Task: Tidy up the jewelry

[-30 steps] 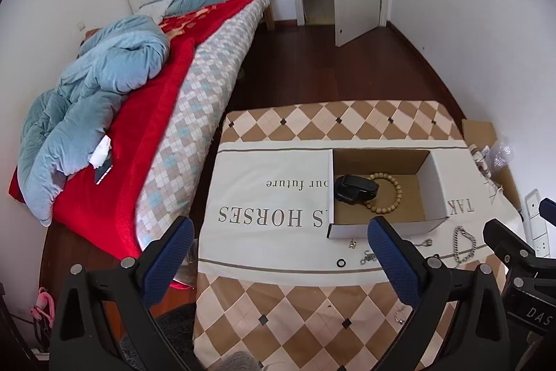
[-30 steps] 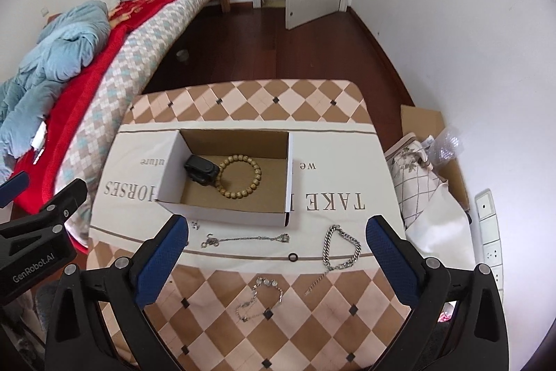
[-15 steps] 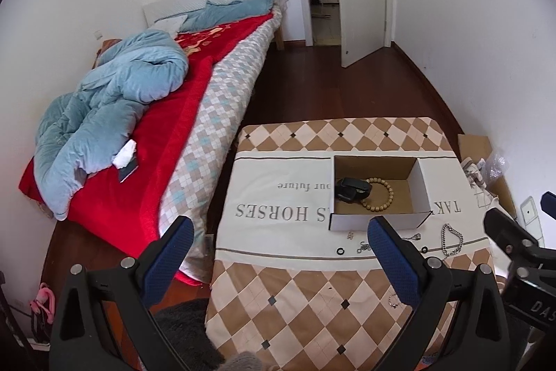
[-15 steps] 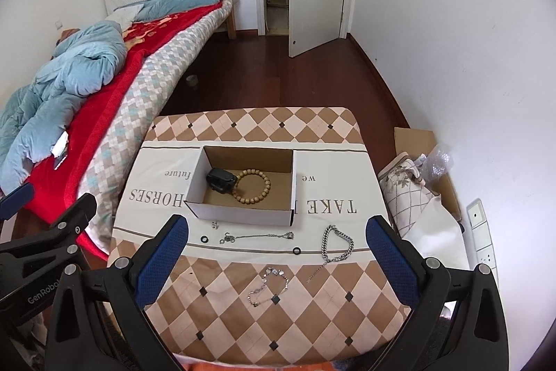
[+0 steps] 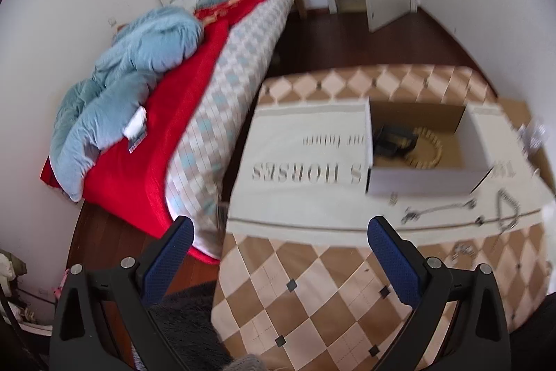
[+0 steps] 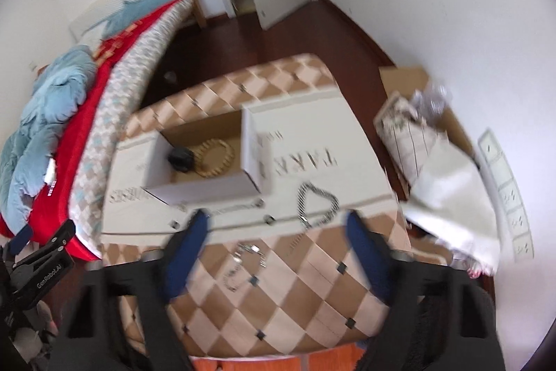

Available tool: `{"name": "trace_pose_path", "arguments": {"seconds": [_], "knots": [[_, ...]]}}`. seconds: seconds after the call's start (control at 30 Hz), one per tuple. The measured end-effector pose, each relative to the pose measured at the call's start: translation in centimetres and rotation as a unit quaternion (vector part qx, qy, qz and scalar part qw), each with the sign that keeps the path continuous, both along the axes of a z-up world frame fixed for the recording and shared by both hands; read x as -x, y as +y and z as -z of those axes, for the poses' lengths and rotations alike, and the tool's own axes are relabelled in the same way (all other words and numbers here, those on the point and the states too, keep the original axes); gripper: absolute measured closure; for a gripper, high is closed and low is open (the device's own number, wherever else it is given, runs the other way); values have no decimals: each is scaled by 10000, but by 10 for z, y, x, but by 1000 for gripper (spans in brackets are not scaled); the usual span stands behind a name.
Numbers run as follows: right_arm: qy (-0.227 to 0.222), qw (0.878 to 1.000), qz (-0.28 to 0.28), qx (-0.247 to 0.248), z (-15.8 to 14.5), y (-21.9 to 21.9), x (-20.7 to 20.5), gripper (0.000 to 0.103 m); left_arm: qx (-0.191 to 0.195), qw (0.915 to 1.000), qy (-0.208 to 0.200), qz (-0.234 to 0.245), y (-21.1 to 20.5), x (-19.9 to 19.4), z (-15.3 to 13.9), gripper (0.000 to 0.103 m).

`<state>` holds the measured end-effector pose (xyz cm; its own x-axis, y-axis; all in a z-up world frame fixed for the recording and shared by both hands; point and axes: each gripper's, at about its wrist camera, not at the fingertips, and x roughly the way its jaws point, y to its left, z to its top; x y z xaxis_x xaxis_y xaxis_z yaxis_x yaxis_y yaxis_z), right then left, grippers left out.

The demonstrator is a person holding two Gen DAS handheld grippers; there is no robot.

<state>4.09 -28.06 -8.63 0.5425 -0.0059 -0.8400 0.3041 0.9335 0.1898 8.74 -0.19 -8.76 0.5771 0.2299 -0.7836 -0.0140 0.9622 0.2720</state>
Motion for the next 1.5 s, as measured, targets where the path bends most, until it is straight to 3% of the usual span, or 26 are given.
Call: {"name": "trace_pose_path", "arguments": {"seconds": [0.17, 0.33, 0.47, 0.63, 0.7, 0.77, 0.87, 1.03, 1.23, 1.33, 1.5], "knots": [[379, 9988, 163, -251, 55, -31, -7, 52, -272, 9989, 365, -92, -6, -13, 49, 1], [707, 9964, 15, -464, 105, -44, -24, 52, -372, 9966, 720, -168, -12, -27, 85, 1], [823, 9961, -139, -274, 132, -37, -43, 52, -470, 9952, 858, -99, -19, -35, 100, 1], [846, 9956, 395, -31, 145, -53, -61, 52, -513, 9945, 915, -3, -28, -40, 104, 1], [806, 9960, 362, 136, 150, -52, -69, 55, -469, 9942, 961, 90, -34, -40, 105, 1], [834, 9949, 145, 557, 151, -43, -76, 67, -392, 9936, 1023, 262, -44, -39, 105, 1], [826, 9934, -143, 781, 152, -34, -79, 94, -111, 9907, 1196, 639, -63, -32, 106, 1], [895, 9947, -93, 496, 150, -45, -68, 94, 309, 9769, 1595, 1384, -105, -19, 118, 1], [926, 9955, 47, 188, 148, -56, -41, 94, 204, 9623, 1951, 1886, -149, -14, 144, 2], [937, 9954, 48, 177, 149, -57, -33, 94, 216, 9606, 1922, 1997, -160, -15, 147, 5], [925, 9956, 69, 105, 149, -58, -29, 94, 385, 9570, 1930, 2131, -169, -19, 144, 29]]}}
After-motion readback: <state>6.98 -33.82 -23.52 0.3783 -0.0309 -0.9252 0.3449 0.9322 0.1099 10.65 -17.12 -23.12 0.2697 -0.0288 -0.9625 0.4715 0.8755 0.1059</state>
